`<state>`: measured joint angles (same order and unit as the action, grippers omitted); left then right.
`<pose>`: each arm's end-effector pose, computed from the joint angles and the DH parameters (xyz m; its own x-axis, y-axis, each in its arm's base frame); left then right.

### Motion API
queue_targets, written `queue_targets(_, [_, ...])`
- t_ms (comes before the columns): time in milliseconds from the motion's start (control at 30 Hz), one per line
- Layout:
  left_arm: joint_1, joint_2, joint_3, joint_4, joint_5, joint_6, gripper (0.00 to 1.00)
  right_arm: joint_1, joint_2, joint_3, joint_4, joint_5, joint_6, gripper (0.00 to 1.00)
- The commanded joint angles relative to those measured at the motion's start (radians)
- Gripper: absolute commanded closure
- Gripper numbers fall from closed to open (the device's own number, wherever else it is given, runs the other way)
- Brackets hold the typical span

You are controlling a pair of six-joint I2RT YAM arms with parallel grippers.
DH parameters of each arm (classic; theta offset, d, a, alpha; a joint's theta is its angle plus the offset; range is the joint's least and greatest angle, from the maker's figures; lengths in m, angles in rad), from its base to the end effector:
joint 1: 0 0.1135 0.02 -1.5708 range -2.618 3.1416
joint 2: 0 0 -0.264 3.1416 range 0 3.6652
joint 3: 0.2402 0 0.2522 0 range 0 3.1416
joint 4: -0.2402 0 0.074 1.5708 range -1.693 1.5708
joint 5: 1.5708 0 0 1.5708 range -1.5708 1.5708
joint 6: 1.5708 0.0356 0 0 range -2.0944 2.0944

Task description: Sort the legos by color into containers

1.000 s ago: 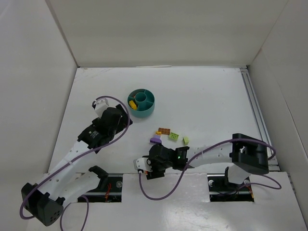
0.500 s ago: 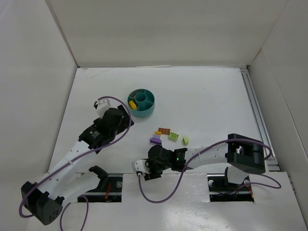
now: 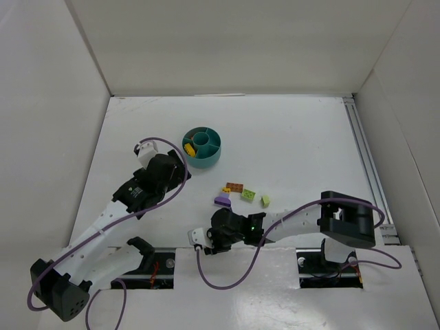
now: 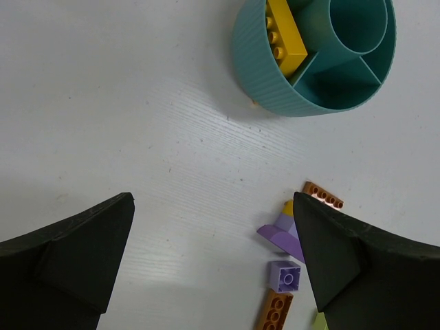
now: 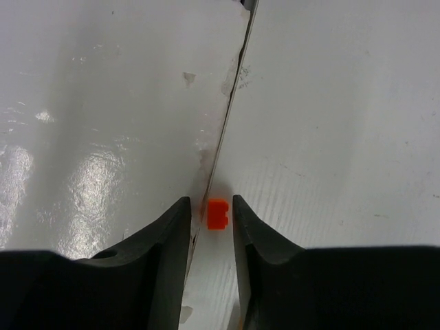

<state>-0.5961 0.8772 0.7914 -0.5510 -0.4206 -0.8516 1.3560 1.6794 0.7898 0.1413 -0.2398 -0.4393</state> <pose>0.1621 -0.0924 0.2920 -0.5054 -0.4870 -0.7123 -0.2115 0.8702 -0.4449 0.0619 0.3233 0.1496 0.2882 -0.6174 -0.7320 -0.9542 -0.2492 -0.1654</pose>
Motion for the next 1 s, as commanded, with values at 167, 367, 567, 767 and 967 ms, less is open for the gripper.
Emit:
queue_targets(167, [-0.005,-0.004,-0.008,-0.003,-0.023,-0.006,0.00,0.006,0.031,0.002,0.027,0.030,0.016,0.74])
queue_targets(367, [-0.014,-0.004,-0.008,-0.012,-0.023,-0.006,0.00,0.006,0.013,-0.008,0.027,0.065,0.016,0.87])
queue_targets(567, [-0.014,-0.004,-0.008,-0.012,-0.023,-0.006,0.00,0.006,-0.026,-0.017,0.027,0.102,0.016,0.98])
queue_targets(767, [-0.014,0.005,-0.008,-0.012,-0.023,-0.006,0.00,0.006,-0.092,-0.026,0.027,0.123,0.016,1.00])
queue_targets(967, [-0.014,0.005,-0.008,-0.012,-0.023,-0.006,0.00,0.006,-0.144,-0.047,0.027,0.152,0.016,1.00])
